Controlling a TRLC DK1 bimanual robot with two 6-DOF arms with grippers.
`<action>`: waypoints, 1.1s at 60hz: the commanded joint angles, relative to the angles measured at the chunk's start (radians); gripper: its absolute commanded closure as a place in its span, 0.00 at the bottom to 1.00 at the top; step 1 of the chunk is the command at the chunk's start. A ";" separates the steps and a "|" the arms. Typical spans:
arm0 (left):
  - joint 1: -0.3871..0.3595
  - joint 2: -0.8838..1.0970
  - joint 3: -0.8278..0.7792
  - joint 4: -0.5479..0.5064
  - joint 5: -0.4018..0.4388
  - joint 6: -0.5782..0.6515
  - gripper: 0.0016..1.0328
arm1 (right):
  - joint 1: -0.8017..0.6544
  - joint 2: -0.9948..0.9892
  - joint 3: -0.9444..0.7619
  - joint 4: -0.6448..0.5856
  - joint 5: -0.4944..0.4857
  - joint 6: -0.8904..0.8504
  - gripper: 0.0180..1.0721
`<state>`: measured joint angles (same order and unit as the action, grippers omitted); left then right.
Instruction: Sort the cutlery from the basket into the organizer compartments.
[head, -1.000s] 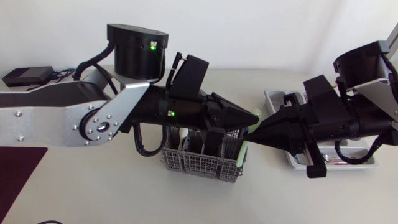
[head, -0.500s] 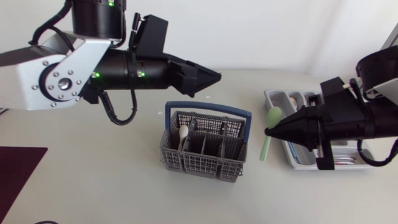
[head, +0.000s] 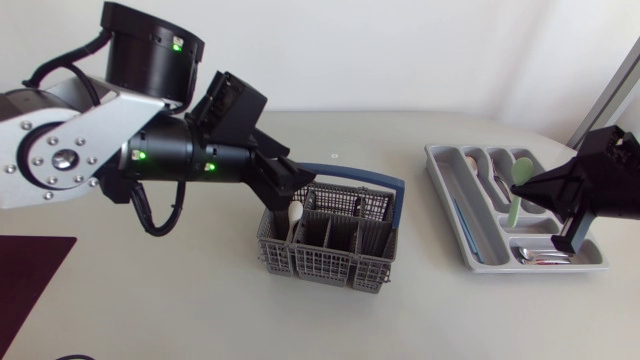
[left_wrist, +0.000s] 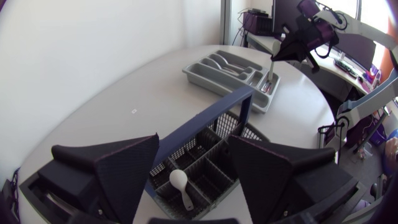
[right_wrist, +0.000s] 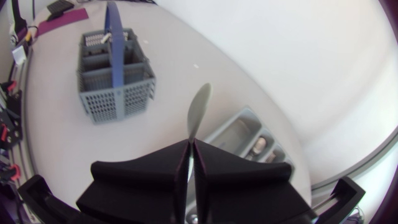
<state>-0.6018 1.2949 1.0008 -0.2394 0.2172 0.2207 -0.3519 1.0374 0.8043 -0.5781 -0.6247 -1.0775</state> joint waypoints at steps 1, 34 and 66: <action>-0.019 -0.019 -0.062 -0.012 -0.039 0.062 0.25 | -0.033 -0.019 -0.082 0.066 0.060 -0.045 0.95; -0.024 -0.032 -0.140 0.000 -0.113 0.109 0.25 | -0.260 0.250 -0.231 0.477 0.296 -0.228 0.95; -0.052 -0.045 -0.113 -0.051 -0.134 0.114 0.25 | -0.297 0.487 -0.243 0.690 0.367 -0.256 0.83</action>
<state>-0.6468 1.2739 0.8814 -0.2729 0.0940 0.3153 -0.6437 1.5047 0.5804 0.1127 -0.2642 -1.3136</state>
